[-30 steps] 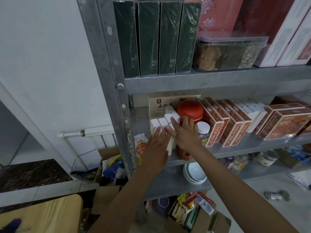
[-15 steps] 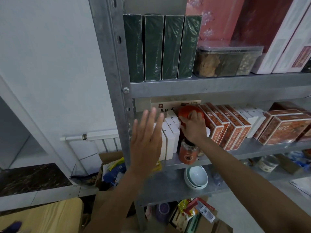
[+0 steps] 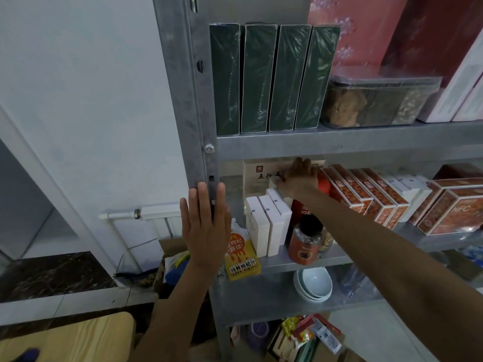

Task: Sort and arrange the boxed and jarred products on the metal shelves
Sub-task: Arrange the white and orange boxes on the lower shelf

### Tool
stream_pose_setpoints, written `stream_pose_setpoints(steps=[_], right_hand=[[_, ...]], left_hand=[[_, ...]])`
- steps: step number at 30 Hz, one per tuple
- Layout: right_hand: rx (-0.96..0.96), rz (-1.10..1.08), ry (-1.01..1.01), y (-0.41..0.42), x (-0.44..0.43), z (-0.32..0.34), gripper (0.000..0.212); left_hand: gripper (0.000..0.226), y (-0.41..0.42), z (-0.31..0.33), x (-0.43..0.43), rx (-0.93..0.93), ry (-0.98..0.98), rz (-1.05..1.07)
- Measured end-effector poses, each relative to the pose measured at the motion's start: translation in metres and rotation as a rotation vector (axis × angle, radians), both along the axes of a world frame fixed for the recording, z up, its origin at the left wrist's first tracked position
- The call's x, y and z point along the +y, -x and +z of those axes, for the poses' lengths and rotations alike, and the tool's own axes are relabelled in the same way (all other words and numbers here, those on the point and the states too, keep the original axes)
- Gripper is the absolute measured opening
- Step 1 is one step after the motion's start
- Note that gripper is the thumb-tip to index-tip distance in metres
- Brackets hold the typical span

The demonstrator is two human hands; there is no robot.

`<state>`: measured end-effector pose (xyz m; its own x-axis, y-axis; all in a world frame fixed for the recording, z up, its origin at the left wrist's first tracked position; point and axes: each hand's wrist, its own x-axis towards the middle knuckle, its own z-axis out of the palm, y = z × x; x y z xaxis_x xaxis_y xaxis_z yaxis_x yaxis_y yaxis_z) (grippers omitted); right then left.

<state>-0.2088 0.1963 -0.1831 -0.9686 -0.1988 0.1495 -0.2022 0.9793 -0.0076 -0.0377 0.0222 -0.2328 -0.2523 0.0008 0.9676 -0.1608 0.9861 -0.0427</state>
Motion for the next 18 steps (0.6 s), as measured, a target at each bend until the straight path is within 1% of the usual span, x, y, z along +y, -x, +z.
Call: stream_pose_setpoints(steps=[2, 4, 5, 7, 9, 11, 14, 18], right_hand=[[-0.033, -0.022, 0.066, 0.007, -0.006, 0.000, 0.070], [-0.054, -0.030, 0.077, 0.012, -0.012, -0.001, 0.076], [-0.064, -0.028, 0.052, 0.014, -0.014, -0.002, 0.074], [-0.067, -0.018, -0.009, 0.016, -0.016, -0.002, 0.062], [-0.039, -0.007, -0.025, 0.016, -0.017, 0.000, 0.052], [-0.010, 0.007, -0.023, 0.015, -0.016, 0.002, 0.050], [0.060, 0.005, 0.043, 0.016, -0.014, 0.009, 0.048], [0.109, -0.013, 0.225, 0.008, -0.011, 0.024, 0.045]], left_hand=[[0.066, 0.003, -0.001, -0.001, 0.028, 0.011, -0.027], [0.061, 0.006, -0.001, -0.001, 0.049, 0.014, -0.047], [0.061, 0.007, -0.001, -0.001, 0.059, 0.009, -0.060], [0.059, 0.008, -0.003, -0.002, 0.074, 0.004, -0.080], [0.058, 0.008, -0.004, -0.003, 0.077, 0.002, -0.082], [0.057, 0.008, -0.005, -0.003, 0.077, 0.003, -0.075], [0.057, 0.007, -0.004, -0.003, 0.073, 0.011, -0.059], [0.064, 0.001, 0.000, -0.001, 0.039, 0.013, -0.038]])
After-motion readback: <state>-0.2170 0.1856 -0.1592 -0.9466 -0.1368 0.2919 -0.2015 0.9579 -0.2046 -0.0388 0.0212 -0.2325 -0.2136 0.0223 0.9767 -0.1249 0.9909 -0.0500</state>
